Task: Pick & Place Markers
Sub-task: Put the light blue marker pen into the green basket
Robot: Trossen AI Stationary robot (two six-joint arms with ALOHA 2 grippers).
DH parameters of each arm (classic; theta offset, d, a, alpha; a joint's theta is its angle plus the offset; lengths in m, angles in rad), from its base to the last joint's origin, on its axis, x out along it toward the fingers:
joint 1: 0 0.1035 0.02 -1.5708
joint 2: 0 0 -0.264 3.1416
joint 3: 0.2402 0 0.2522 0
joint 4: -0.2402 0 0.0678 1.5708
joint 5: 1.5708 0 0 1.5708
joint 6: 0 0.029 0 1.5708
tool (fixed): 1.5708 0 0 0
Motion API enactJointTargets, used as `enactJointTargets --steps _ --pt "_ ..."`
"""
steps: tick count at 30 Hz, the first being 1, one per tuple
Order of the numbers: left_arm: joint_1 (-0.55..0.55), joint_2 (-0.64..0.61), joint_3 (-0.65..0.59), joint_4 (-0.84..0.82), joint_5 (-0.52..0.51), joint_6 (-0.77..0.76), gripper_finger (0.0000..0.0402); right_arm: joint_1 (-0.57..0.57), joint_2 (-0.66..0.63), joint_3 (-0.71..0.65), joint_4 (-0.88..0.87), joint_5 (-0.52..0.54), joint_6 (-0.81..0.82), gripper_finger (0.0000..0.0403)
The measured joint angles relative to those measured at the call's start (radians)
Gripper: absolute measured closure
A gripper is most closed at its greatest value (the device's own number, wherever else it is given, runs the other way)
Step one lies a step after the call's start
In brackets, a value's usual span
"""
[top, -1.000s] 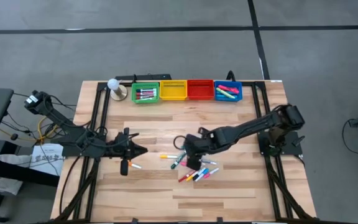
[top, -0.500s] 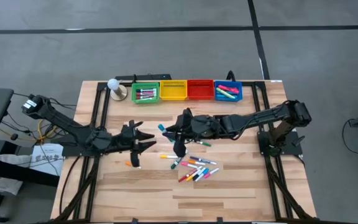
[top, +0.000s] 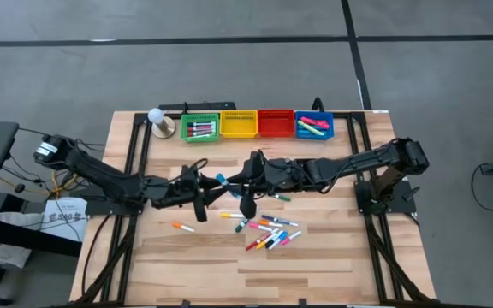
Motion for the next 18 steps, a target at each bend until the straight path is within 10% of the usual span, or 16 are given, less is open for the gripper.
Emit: enactJointTargets --steps 18 --pt "-0.001 0.068 0.0 0.159 0.177 0.044 0.0268 -0.011 0.002 0.0 0.022 0.011 -0.018 0.0338"
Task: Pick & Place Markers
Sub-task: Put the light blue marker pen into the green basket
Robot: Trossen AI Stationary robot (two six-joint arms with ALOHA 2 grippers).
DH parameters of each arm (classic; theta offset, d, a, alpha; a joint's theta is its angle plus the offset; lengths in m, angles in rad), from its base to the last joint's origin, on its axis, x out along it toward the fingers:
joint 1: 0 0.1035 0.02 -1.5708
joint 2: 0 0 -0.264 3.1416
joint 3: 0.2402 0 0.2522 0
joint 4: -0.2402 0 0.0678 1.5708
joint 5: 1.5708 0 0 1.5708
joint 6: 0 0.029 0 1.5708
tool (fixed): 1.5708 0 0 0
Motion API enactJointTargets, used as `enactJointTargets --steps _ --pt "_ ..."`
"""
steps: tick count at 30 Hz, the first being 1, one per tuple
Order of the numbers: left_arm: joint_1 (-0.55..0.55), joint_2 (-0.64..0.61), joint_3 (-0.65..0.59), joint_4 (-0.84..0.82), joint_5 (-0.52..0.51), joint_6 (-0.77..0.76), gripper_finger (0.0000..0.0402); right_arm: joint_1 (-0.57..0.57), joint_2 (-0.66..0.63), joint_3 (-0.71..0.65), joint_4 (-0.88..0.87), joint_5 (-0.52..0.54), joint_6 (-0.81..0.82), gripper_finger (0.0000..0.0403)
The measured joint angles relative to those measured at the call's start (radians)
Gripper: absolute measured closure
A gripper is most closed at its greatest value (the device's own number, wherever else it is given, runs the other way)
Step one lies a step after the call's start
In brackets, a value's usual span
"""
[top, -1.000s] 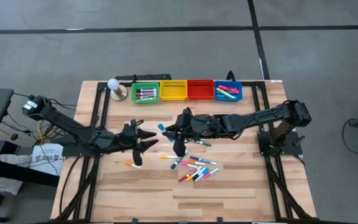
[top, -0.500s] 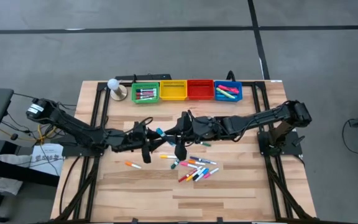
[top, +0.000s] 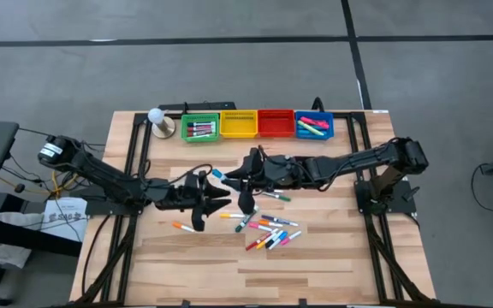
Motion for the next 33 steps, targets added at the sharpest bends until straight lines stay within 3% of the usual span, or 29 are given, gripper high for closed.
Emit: enactJointTargets --steps 4,22,33 --pt "0.001 0.001 0.0 0.004 0.049 0.043 0.0276 0.002 -0.001 0.0 0.007 -0.002 0.0 0.0338" --pt "0.094 0.001 0.0 0.043 0.052 0.2 0.0289 0.013 0.007 0.0 0.091 -0.004 0.0 0.0338" --pt "0.113 0.001 0.0 0.082 0.078 0.203 0.0298 0.01 0.039 0.0 0.127 -0.016 0.002 0.0338"
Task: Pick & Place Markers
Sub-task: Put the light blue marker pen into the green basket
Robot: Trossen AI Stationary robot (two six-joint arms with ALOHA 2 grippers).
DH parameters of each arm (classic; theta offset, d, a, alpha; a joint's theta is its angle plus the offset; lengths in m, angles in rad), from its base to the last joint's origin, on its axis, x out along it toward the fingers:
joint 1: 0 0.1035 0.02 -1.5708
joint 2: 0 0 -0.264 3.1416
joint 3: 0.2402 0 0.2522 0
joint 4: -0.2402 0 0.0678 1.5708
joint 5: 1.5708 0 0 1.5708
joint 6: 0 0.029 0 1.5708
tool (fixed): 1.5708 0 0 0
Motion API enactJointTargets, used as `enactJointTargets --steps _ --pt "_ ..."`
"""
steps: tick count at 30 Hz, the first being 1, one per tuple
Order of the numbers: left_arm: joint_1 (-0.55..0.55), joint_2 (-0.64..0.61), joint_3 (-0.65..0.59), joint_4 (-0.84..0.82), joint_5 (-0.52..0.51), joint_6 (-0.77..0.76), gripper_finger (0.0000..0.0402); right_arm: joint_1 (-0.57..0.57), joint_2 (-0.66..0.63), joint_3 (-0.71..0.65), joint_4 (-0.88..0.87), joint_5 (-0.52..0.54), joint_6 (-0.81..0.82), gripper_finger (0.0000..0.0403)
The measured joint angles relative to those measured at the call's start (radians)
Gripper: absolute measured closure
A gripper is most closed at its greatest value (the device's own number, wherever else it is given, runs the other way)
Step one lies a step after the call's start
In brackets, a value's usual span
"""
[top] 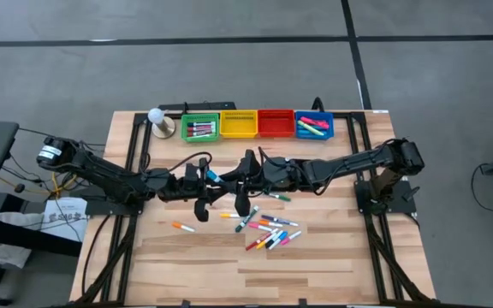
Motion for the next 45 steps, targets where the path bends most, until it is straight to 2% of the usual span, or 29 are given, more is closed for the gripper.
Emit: enactJointTargets --steps 6,14,17,25,28,32,37,39,42,45 --pt "0.0 -0.002 0.0 0.003 0.003 -0.008 0.0336 0.0 0.0 0.0 0.019 -0.002 -0.005 0.0338" --pt "0.0 -0.002 0.0 -0.005 0.002 -0.007 0.0336 0.0 0.0 0.0 0.007 -0.033 0.011 0.0332" --pt "0.0 -0.001 0.0 -0.005 0.0 0.007 0.0334 0.0 0.0 0.0 0.011 -0.057 0.007 0.0309" --pt "0.003 0.0 0.0 -0.006 -0.013 0.004 0.0335 -0.007 -0.01 0.0 0.001 -0.08 -0.042 0.02" --pt "0.007 -0.002 0.0 -0.008 -0.013 0.02 0.0335 -0.012 -0.03 0.0 -0.008 -0.082 -0.082 0.0171" --pt "0.016 -0.014 0.0 -0.022 -0.013 0.031 0.0334 -0.019 -0.079 0.001 -0.032 -0.079 -0.104 0.0159" --pt "0.054 -0.087 0.0 -0.195 -0.013 0.033 0.0334 -0.041 -0.16 0.0 -0.161 -0.036 -0.132 0.0163" --pt "0.075 -0.13 0.0 -0.294 -0.072 0.033 0.0333 -0.05 -0.201 0.001 -0.25 0.015 -0.132 0.0167" --pt "0.106 -0.201 0.0 -0.454 -0.264 0.059 0.0333 -0.063 -0.251 0.001 -0.404 0.132 -0.121 0.0174" --pt "0.145 -0.257 0.0 -0.585 -0.451 0.147 0.0332 -0.08 -0.29 0.001 -0.561 0.286 -0.078 0.0183"
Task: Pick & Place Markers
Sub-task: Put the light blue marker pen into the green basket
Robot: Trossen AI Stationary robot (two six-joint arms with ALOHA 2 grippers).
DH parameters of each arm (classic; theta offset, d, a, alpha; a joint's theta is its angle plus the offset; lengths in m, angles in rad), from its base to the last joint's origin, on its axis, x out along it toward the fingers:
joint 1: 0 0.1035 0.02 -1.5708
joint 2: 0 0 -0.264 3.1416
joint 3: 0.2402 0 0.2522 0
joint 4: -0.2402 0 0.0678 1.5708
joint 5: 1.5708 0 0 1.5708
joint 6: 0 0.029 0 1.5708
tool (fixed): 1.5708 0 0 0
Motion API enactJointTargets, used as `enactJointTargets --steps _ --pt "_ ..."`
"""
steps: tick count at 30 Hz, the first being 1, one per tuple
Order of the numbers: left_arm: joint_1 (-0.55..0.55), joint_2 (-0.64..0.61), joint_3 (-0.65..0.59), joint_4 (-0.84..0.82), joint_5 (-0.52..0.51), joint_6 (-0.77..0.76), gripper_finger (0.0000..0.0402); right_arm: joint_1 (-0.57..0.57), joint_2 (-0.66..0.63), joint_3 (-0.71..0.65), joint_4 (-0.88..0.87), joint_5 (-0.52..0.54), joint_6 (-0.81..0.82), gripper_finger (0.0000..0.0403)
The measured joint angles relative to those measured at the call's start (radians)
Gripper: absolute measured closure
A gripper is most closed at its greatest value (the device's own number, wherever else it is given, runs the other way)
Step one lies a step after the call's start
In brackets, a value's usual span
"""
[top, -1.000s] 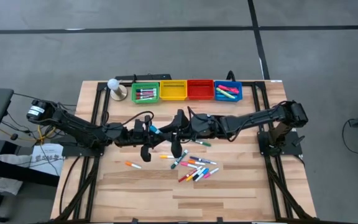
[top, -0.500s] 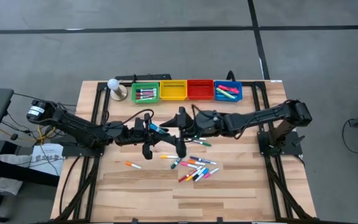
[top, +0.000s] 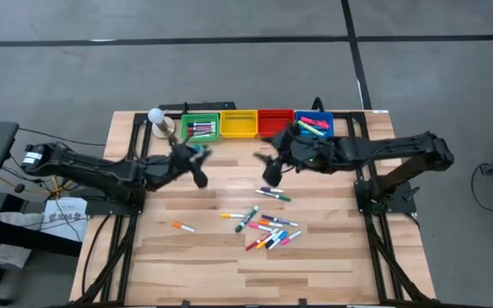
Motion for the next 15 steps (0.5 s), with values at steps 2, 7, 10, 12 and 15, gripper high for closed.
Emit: enactJointTargets --steps 2,7,10,12,15 --pt "0.05 -0.018 0.0 -0.037 -0.062 0.068 0.0332 -0.018 -0.013 0.0 -0.107 0.088 0.037 0.0189" --pt "0.255 0.001 0.0 -0.052 0.037 0.13 0.0332 -0.1 0.004 0.001 -0.209 0.128 0.045 0.0201" --pt "0.399 0.037 0.0 -0.065 0.185 0.13 0.0332 -0.152 0.049 0.0 -0.219 0.057 -0.103 0.0209" --pt "0.493 0.069 0.0 -0.068 0.286 0.133 0.0331 -0.188 0.083 -0.001 -0.201 0.031 -0.203 0.0215" --pt "0.634 0.135 0.0 -0.078 0.414 0.12 0.0331 -0.246 0.147 0.0 -0.117 0.03 -0.323 0.0226"
